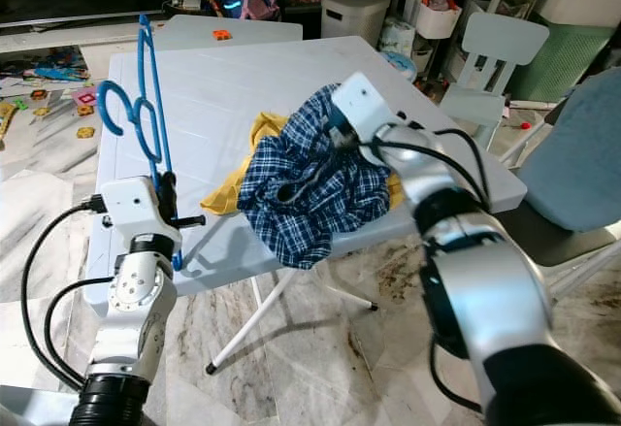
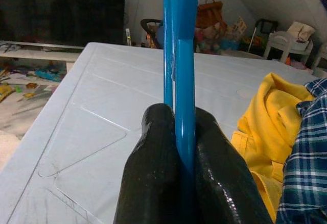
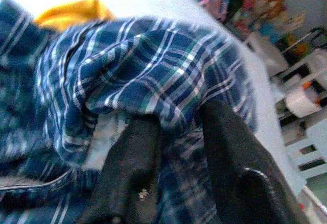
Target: Hang hanger
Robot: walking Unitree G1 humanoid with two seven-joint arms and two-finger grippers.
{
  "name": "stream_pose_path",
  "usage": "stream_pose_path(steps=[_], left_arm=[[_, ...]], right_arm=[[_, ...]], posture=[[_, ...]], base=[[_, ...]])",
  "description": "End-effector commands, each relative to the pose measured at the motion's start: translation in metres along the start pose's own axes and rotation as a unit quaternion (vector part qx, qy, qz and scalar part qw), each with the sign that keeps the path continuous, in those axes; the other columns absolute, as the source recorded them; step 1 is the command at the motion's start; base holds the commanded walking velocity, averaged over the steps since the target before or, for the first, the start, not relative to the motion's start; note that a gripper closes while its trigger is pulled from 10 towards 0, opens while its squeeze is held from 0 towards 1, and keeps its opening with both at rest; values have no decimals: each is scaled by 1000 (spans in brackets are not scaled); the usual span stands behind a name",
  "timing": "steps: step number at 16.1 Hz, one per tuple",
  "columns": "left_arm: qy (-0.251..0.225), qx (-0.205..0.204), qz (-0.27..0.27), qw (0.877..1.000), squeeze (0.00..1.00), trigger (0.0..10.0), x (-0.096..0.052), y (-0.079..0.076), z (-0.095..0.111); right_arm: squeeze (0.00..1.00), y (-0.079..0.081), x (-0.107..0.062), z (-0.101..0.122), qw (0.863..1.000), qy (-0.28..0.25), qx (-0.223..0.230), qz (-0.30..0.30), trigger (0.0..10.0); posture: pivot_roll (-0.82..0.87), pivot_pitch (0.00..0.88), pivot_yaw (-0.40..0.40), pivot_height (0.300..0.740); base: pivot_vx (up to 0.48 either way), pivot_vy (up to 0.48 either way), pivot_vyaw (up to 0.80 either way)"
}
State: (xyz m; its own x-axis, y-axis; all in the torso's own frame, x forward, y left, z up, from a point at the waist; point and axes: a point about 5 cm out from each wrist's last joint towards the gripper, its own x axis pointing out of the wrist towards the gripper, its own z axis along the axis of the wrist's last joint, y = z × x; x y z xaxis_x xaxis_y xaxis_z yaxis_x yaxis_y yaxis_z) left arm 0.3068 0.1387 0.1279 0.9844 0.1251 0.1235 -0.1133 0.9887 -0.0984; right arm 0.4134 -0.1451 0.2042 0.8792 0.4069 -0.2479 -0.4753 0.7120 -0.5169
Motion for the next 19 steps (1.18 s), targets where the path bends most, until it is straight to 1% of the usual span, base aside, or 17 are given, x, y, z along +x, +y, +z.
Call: stream_pose_path(steps=[1, 2, 4, 6, 7, 8, 9, 12, 13, 16, 17, 18, 19], left_arm=[[20, 2, -10, 1000, 0, 10000, -1, -5, -8], [21, 1, -9, 1000, 0, 10000, 0, -5, -9], [24, -4, -13, 1000, 0, 10000, 0, -6, -10], [25, -4, -15, 1000, 0, 10000, 0, -6, -10], [26, -4, -16, 1000, 0, 10000, 0, -6, -10], [27, -4, -18, 999, 0, 10000, 0, -5, -11], [28, -4, -20, 999, 0, 10000, 1, -4, -11], [28, -4, -23, 999, 0, 10000, 2, -3, -11], [28, -4, -24, 999, 0, 10000, 2, -3, -11], [28, -4, -23, 999, 0, 10000, 2, -2, -10], [27, -4, -23, 999, 0, 10000, 1, -2, -10], [27, -5, -23, 999, 0, 10000, 1, -2, -10], [25, -4, -22, 999, 0, 10000, 0, -1, -9]], right_arm=[[1000, 1, -1, 0, 1000, -2, -9, 19, 10000], [1000, 0, -4, -5, 999, -2, 20, 44, 10000], [1000, -2, -10, -14, 997, -4, 31, 65, 10000], [1000, -5, -14, -18, 997, -9, 49, 64, 10000], [1000, -7, -16, -20, 995, -21, 79, 65, 10000], [1000, -9, -18, -18, 988, -50, 127, 71, 10000], [1000, -10, -20, -15, 980, -75, 166, 82, 10000], [1000, -5, -32, -27, 975, -75, 150, 144, 10000], [1000, -4, -38, -32, 968, -77, 157, 179, 10000], [1000, 0, -48, -37, 955, -79, 174, 227, 10000], [1000, 12, -51, -43, 943, -76, 198, 257, 10000], [1000, 16, -50, -45, 940, -73, 203, 263, 10000], [1000, 31, -46, -49, 934, -62, 210, 283, 10000]], posture=[[-110, 0, -48, 740], [-115, 0, -46, 740], [-120, 0, -43, 740], [-123, 0, -39, 740], [-123, 0, -39, 740], [-128, 0, -33, 740], [-130, 0, -27, 740], [-129, 0, -22, 740], [-128, 0, -23, 740], [-128, 0, -24, 740], [-122, 0, -27, 740], [-121, 0, -27, 740], [-108, 0, -34, 740]], base=[[0, 0, 0], [0, 0, 0], [0, 0, 0], [0, 0, 0], [0, 0, 0], [0, 0, 0], [0, 0, 0], [0, 0, 0], [0, 0, 0], [0, 0, 0], [0, 0, 0], [0, 0, 0], [0, 0, 0]])
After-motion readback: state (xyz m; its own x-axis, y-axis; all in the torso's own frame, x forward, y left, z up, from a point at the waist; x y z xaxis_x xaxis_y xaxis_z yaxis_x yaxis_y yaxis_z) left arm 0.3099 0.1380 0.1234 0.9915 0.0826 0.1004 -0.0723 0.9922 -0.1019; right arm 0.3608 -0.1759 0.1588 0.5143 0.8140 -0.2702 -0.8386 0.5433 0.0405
